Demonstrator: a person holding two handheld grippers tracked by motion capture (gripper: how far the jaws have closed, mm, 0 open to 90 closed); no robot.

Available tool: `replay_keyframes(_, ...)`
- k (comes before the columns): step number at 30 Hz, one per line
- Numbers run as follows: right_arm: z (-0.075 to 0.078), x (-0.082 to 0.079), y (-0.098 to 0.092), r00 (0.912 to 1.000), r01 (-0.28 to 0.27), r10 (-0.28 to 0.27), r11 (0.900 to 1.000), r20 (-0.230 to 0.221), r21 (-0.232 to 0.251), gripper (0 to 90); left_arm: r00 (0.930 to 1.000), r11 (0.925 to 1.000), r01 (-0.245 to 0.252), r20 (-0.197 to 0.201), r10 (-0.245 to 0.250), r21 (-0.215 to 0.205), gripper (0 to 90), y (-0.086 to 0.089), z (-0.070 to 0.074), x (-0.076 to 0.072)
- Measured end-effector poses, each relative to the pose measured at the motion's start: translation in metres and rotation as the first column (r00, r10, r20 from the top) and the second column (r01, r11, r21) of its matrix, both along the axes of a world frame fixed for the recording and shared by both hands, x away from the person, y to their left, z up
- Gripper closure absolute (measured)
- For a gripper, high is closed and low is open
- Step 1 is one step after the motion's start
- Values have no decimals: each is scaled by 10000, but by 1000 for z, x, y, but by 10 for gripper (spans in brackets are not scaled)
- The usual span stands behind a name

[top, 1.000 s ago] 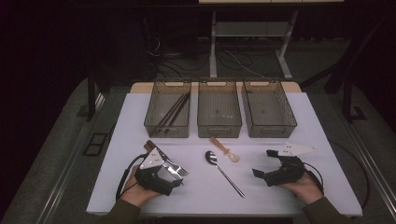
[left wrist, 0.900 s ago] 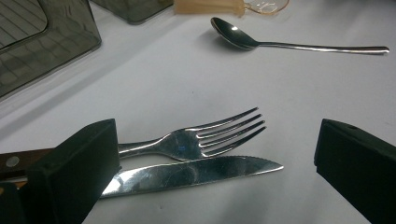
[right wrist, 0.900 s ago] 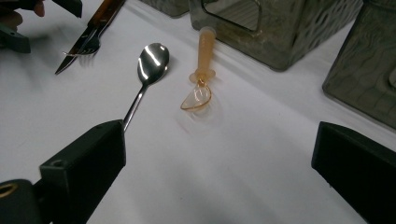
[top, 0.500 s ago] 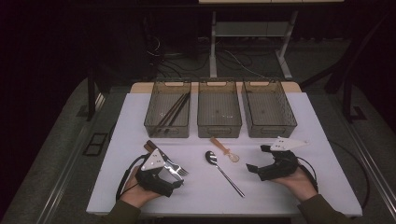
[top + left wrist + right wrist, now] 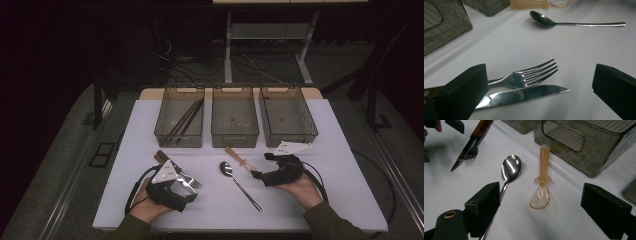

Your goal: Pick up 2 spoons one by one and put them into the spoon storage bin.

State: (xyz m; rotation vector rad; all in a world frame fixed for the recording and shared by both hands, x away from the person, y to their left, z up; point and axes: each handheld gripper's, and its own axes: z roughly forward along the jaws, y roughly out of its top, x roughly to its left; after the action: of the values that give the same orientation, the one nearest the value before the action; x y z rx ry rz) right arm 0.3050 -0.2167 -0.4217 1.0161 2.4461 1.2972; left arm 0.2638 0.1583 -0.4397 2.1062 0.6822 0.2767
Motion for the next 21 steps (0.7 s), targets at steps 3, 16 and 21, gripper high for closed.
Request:
replay_keyframes(3,-1,5,6,9999,-114,113,9999,-20,-63,183,10000,10000,57,31,-57,27,0,0,0,1)
replay_keyframes(16,1,22,32,9993,-368,370,9991,106,-215,275,10000,10000,52,-9,-52,70,0,-1,-1,1)
replay_keyframes(21,-2,28,43,9987,-500,501,9981,10,-356,290,10000,9999,65,-5,-65,120,0,0,-1,2)
